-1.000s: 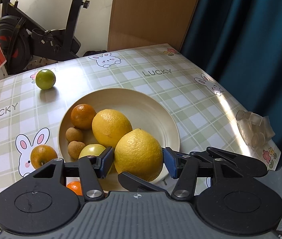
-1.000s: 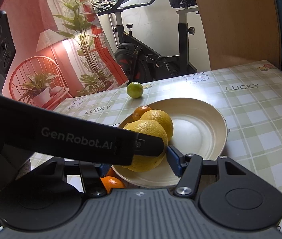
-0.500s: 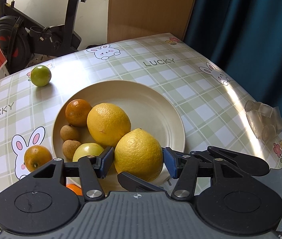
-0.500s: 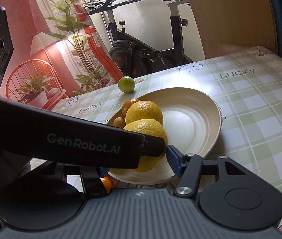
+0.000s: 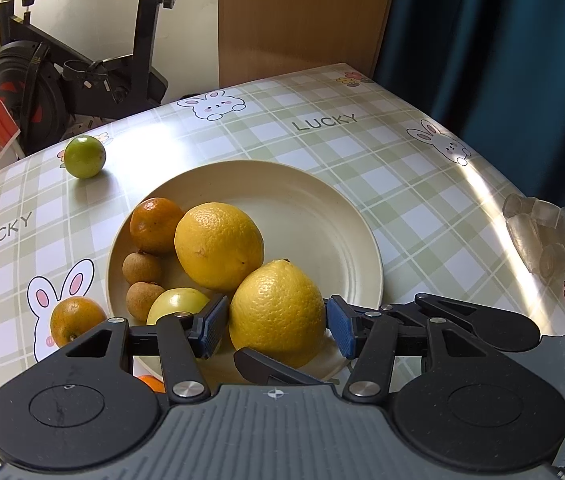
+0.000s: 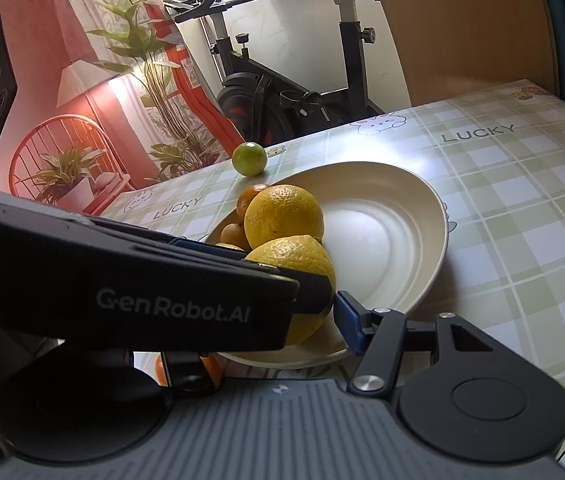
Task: Organize fruits
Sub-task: 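Carry the second lemon onto the beige plate and open both tools, then move both tools back toward the tangerines beside the plate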
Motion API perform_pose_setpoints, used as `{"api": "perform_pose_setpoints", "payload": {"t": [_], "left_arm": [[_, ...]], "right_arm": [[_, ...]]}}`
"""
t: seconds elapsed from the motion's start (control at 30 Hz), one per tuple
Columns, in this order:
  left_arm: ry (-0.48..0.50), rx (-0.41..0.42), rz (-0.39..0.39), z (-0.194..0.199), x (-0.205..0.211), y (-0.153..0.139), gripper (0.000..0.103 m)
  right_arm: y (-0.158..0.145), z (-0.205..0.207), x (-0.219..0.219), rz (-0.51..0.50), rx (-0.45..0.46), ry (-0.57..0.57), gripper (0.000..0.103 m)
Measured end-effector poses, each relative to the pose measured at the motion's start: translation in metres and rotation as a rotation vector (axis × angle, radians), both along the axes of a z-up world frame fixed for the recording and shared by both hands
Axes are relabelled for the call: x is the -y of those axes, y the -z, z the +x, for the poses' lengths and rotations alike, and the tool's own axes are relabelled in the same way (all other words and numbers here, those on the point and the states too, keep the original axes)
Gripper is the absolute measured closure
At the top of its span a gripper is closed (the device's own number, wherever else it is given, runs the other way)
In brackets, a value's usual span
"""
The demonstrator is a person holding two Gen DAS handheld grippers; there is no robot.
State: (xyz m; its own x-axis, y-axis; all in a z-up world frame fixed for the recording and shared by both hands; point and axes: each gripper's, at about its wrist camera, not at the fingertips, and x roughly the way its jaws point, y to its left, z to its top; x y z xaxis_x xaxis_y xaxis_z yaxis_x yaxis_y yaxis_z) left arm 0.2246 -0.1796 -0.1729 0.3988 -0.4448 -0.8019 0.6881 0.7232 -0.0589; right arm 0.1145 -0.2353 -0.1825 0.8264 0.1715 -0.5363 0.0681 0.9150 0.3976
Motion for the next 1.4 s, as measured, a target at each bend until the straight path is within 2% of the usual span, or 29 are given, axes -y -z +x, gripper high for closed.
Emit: {"api": "perform_pose_setpoints", "payload": {"t": [0.27, 0.47, 0.77, 0.97, 1.17, 1.4], "left_arm": [[0.002, 0.003, -0.042, -0.004, -0.008, -0.009, 0.046], [-0.009, 0.038, -0.088, -0.012, -0.024, -0.023, 0.046], [-0.123, 0.055, -0.163, -0.006, -0.072, -0.039, 0.047], [-0.214, 0.069, -0.203, -0.003, -0.11, -0.046, 0.047], [-0.258, 0.052, -0.23, -0.009, -0.133, -0.038, 0.047], [-0.285, 0.007, -0.243, -0.015, -0.144, -0.018, 0.051]], "right_arm": [[-0.001, 0.001, -0.003, -0.025, -0.012, -0.003, 0.043], [-0.005, -0.003, -0.001, -0.041, -0.009, 0.012, 0.043], [-0.02, -0.015, -0.01, -0.094, 0.049, 0.007, 0.043], [-0.031, -0.023, -0.023, -0.125, 0.092, -0.045, 0.047], [-0.031, -0.024, -0.044, -0.144, 0.083, -0.137, 0.051], [-0.023, -0.021, -0.065, -0.204, 0.026, -0.215, 0.052]]}}
